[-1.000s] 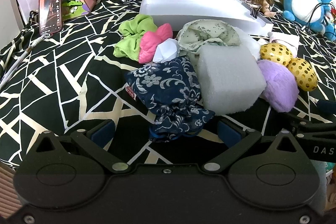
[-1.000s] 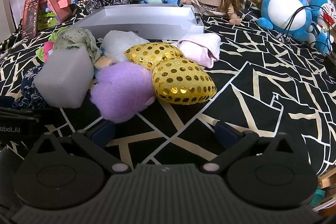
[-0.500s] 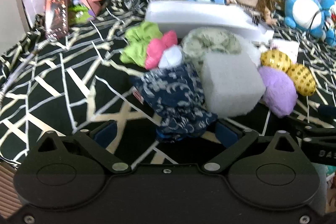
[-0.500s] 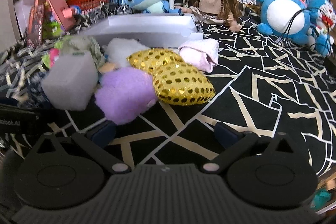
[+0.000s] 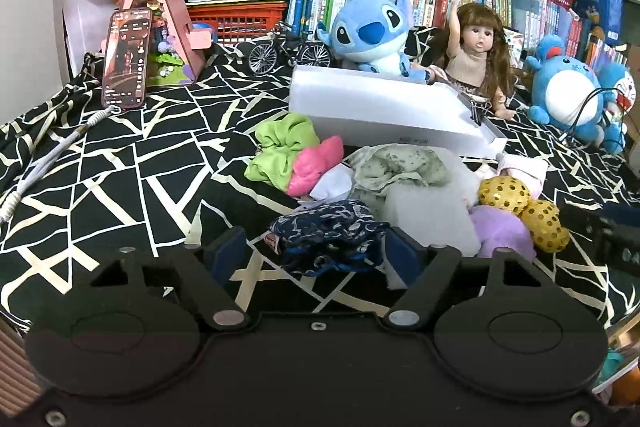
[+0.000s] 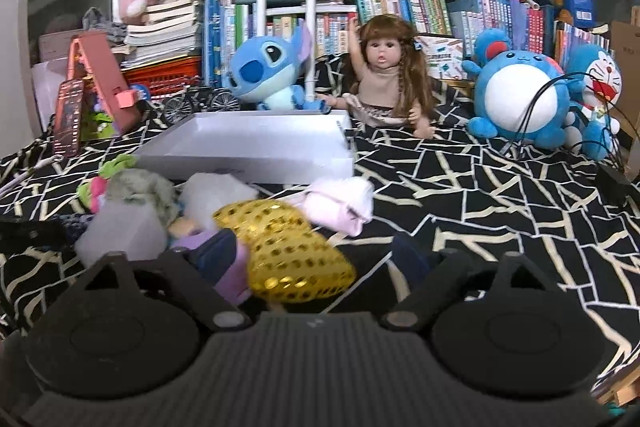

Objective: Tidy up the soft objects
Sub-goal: 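Grasp the blue floral cloth bag with the left tool while the right tool grasps the gold sequin pillow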

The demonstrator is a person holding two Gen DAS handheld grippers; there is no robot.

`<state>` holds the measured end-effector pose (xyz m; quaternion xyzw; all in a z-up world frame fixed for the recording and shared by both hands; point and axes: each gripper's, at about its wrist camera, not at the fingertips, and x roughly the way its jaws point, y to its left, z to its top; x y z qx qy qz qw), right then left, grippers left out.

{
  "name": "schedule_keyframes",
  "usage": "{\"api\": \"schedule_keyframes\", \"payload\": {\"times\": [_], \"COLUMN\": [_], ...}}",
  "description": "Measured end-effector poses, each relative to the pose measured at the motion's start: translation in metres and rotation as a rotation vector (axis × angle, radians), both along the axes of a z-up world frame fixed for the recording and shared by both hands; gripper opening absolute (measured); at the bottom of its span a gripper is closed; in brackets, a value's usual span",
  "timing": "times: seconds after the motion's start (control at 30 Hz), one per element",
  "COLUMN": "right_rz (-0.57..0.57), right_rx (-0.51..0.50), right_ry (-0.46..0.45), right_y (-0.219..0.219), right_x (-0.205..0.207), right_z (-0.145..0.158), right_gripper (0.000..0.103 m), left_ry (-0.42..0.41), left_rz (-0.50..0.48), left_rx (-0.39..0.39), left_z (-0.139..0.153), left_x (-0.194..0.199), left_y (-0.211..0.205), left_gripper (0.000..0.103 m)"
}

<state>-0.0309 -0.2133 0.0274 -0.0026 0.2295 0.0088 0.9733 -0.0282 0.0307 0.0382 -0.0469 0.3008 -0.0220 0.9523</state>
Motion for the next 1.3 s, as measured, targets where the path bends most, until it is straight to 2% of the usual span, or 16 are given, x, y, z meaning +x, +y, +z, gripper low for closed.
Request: {"api": "schedule_keyframes", "payload": {"times": [0.07,0.2,0.3,0.43,0.5,0.57,0.7,0.77,0.83,0.9,0.97,1.07,1.3], "right_rz": [-0.003,-0.003,-0.003,0.015,0.028,0.037,0.065,0.076,0.086,0.089,0.087,0.084,0.075], "right_rx": [-0.003,-0.008,-0.003,-0.002,-0.004,-0.002,0.017,0.024,0.029,0.025,0.040,0.035,0.017], "right_ry": [0.007,0.022,0.035,0.050,0.057,0.067,0.084,0.096,0.107,0.109,0.111,0.098,0.032], "right_y": [-0.003,-0.007,-0.008,-0.007,-0.005,-0.003,0.001,0.003,0.005,0.006,0.006,0.006,0.008], "right_x": [0.005,0.013,0.020,0.027,0.029,0.032,0.038,0.041,0.045,0.047,0.047,0.043,0.034], "right_z": [0.000,-0.003,-0.006,-0.010,-0.012,-0.014,-0.018,-0.021,-0.023,-0.024,-0.023,-0.018,0.002], "right_gripper": [0.079,0.074,0.070,0.068,0.067,0.063,0.060,0.057,0.056,0.053,0.044,0.039,0.038], "left_ry": [0.004,-0.028,-0.024,0.036,0.070,0.095,0.150,0.144,0.144,0.150,0.155,0.139,0.080], "left_rz": [-0.004,-0.040,-0.019,0.006,0.011,0.015,0.008,0.004,0.000,-0.013,-0.008,-0.002,0.019], "left_rx": [-0.016,-0.063,-0.067,-0.050,-0.064,-0.092,-0.168,-0.164,-0.158,-0.190,-0.209,-0.202,-0.190], "left_z": [0.001,0.004,0.002,-0.009,-0.016,-0.022,-0.033,-0.035,-0.034,-0.034,-0.032,-0.026,-0.005], "left_x": [-0.001,-0.008,-0.007,0.002,0.007,0.011,0.022,0.024,0.025,0.027,0.028,0.027,0.025], "left_y": [0.002,0.002,0.002,0.001,0.002,0.003,0.008,0.007,0.005,0.006,0.007,0.010,0.018], "left_gripper": [0.071,0.083,0.082,0.073,0.062,0.056,0.056,0.054,0.042,0.037,0.034,0.033,0.033]}}
